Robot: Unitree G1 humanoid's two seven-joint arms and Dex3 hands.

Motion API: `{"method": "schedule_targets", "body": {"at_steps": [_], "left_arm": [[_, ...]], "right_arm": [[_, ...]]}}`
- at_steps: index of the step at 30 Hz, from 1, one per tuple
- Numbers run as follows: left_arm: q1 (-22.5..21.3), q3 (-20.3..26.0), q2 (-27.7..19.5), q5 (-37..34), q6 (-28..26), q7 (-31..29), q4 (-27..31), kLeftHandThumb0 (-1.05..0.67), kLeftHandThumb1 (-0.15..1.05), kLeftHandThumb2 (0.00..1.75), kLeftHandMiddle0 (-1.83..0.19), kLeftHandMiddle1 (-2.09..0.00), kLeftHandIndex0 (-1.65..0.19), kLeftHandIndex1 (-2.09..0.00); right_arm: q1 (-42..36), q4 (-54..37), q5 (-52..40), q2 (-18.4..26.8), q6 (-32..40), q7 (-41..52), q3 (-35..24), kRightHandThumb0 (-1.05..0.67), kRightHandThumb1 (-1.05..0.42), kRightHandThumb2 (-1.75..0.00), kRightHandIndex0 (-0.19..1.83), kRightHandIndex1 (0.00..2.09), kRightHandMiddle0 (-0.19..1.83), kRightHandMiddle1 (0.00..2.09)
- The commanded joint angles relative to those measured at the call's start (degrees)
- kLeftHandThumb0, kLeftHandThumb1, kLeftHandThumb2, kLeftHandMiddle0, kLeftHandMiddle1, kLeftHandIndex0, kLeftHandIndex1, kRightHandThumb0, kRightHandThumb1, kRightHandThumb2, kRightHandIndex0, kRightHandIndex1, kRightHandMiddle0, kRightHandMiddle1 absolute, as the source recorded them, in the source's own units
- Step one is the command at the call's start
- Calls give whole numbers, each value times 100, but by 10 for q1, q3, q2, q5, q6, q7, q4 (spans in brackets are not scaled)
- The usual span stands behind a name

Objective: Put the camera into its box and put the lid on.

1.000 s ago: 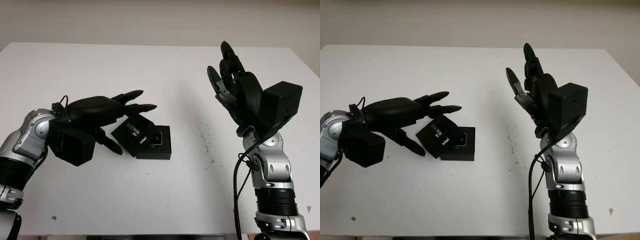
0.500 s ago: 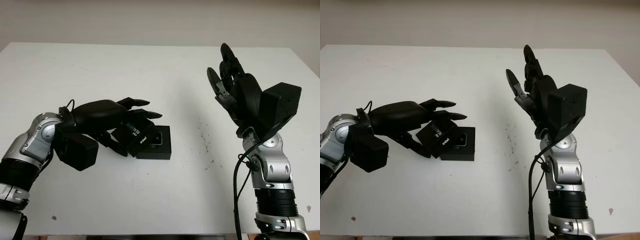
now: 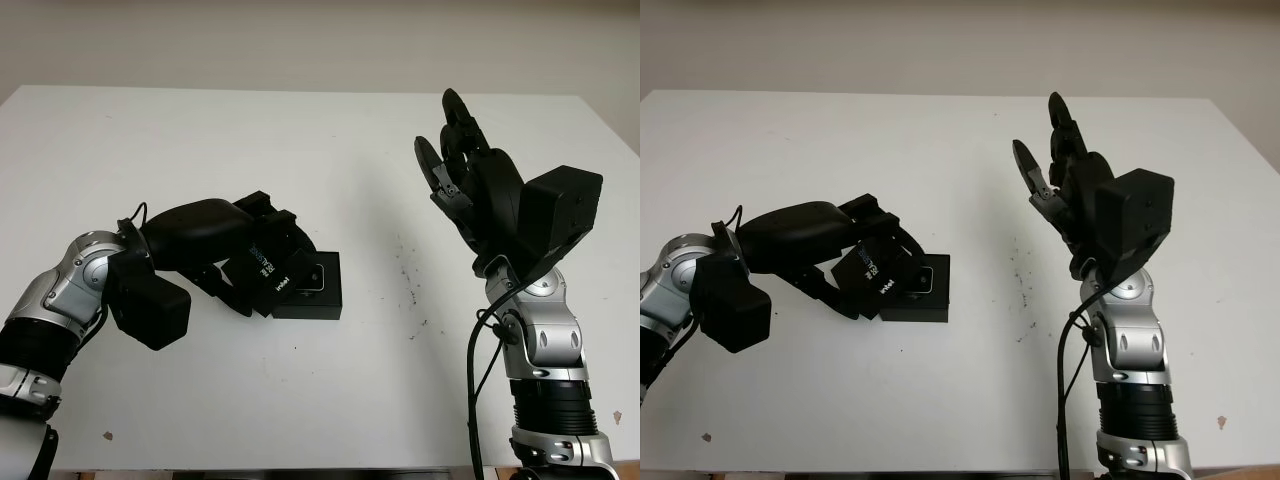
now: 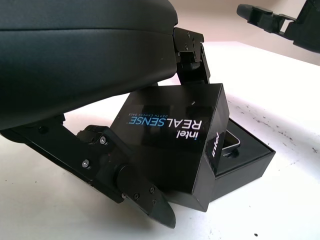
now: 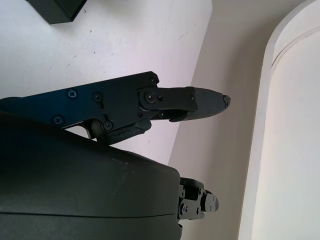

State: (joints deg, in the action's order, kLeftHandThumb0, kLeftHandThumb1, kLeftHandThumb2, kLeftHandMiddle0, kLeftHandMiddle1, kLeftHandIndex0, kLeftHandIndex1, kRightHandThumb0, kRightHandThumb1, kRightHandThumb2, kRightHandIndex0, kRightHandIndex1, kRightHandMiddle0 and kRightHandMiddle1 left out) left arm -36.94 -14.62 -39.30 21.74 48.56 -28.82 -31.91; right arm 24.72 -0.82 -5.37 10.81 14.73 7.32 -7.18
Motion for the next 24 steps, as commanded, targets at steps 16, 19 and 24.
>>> {"method": "schedule_targets", "body": {"at_steps": [16, 19, 24], "left_arm": [[45, 53, 29, -119, -442, -95, 328, -24, 105, 11, -17, -171, -12, -154], [45, 52, 30, -103, -531, -95, 383, -25, 105, 9, -25, -180, -14, -153], [32, 34, 25, -43, -653, -102, 457, -21, 103, 6, -31, -166, -18, -147]], "right_arm": [[-5, -6, 36, 1, -6, -23, 26, -60, -105, -33, -10, 8, -2, 8], [-5, -7, 44, 2, -7, -23, 29, -61, -105, -33, -9, 8, -1, 9], [-4, -6, 54, 1, -7, -25, 33, -61, -105, -34, -8, 9, 2, 10]]}}
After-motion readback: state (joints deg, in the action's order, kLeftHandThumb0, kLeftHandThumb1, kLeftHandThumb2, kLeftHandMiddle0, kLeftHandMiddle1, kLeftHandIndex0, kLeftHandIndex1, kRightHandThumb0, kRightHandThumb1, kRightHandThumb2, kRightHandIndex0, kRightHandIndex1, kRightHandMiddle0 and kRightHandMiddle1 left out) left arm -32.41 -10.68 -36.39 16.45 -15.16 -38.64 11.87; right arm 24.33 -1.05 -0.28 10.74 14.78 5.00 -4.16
